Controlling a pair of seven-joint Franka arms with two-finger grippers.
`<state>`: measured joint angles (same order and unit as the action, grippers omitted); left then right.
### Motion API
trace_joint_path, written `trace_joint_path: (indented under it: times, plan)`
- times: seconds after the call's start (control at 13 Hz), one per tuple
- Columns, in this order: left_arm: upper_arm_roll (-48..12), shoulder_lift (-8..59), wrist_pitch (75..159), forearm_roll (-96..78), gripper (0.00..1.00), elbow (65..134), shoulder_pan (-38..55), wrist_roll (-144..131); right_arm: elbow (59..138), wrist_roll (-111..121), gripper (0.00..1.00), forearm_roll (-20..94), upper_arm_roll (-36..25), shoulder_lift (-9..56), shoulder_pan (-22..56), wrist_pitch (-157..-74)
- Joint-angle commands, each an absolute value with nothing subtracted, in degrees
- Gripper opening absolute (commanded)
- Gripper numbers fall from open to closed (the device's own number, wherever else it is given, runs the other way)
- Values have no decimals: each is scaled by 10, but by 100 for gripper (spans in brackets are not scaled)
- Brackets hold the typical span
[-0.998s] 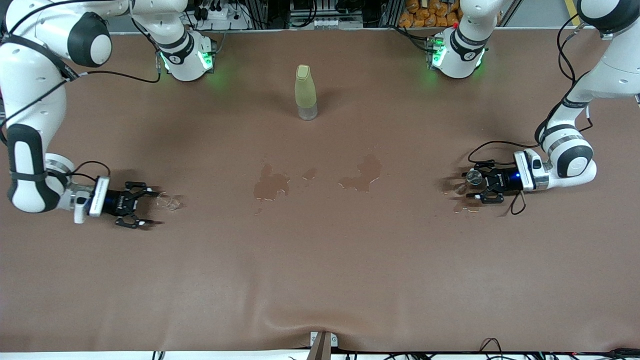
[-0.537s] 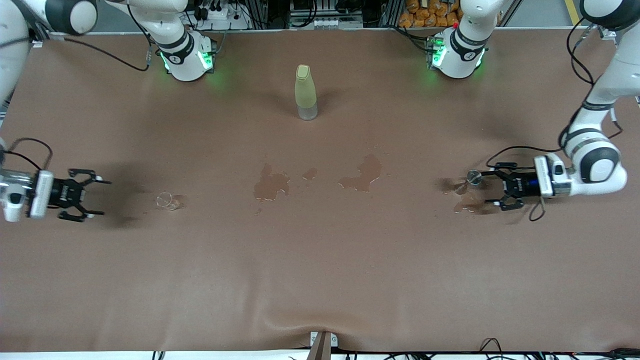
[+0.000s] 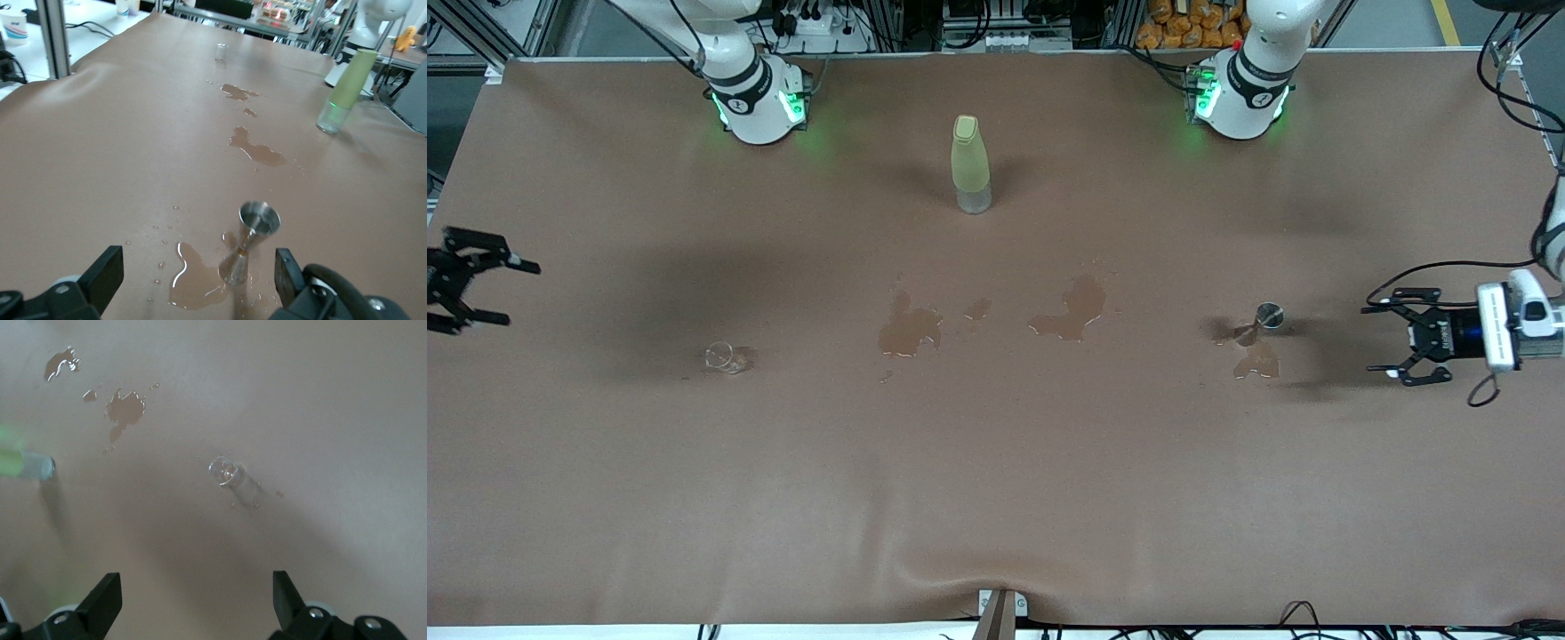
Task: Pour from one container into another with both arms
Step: 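Open both grippers and lift them away from the beaker and jigger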
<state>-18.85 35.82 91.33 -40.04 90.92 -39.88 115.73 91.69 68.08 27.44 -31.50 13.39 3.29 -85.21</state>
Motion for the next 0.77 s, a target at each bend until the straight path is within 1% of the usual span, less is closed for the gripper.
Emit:
trace_joint_path:
  times: [0.0, 0.23, 0.54, 0.69]
  plan:
    - [-205, 316, 905, -377, 100, 896, -391, 1055, 930, 526, 100, 210, -323, 57, 75, -836]
    - [-224, 266, 906, -318, 100, 882, -374, 893, 901, 387, 100, 156, -304, 10, 104, -808]
    - [-250, 220, 924, -230, 100, 854, -330, 674, 847, 226, 100, 85, -204, -18, 101, -766]
    - [-257, 194, 945, -180, 100, 853, -303, 570, 835, 172, 100, 81, -166, -19, 95, -749]
